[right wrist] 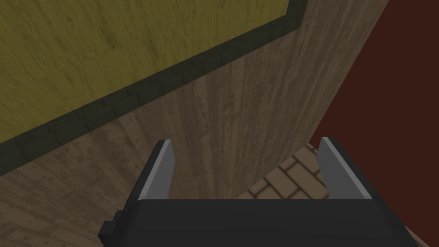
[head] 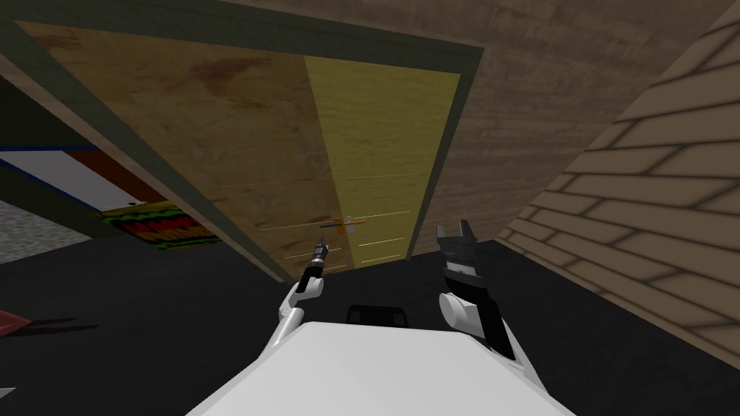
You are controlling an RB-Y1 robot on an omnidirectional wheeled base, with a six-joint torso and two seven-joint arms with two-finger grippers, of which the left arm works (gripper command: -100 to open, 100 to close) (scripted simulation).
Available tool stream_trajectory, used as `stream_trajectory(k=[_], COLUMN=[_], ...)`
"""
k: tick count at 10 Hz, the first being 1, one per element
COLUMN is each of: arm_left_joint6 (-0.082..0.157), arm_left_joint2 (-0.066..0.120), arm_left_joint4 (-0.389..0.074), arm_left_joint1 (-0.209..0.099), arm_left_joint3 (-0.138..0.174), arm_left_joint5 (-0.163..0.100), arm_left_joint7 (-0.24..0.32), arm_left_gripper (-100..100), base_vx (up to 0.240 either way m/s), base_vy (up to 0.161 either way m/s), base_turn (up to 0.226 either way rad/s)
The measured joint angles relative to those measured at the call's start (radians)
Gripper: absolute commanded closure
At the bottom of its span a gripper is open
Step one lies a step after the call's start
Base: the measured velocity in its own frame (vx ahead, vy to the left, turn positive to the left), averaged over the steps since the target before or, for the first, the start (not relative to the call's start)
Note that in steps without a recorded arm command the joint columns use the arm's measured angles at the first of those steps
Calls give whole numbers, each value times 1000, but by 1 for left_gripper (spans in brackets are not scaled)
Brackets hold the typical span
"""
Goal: Pull the door open
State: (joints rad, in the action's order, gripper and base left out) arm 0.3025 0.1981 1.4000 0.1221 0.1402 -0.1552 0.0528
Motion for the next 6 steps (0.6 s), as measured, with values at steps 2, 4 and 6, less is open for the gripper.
stream_trajectory(k=[2,4,6], arm_left_joint6=[-10,-11,4], arm_left_joint2=[7,11,50], arm_left_joint4=[-38,-59,-90], arm_left_joint1=[-20,-28,-14], arm_left_joint3=[9,13,43], arm_left_joint5=[-3,-4,-18], arm_left_joint7=[7,12,30], arm_left_gripper=[-100,-100,-100], base_vx=[140,67,126], base_vy=[59,14,-7], base_turn=[-27,-46,-82])
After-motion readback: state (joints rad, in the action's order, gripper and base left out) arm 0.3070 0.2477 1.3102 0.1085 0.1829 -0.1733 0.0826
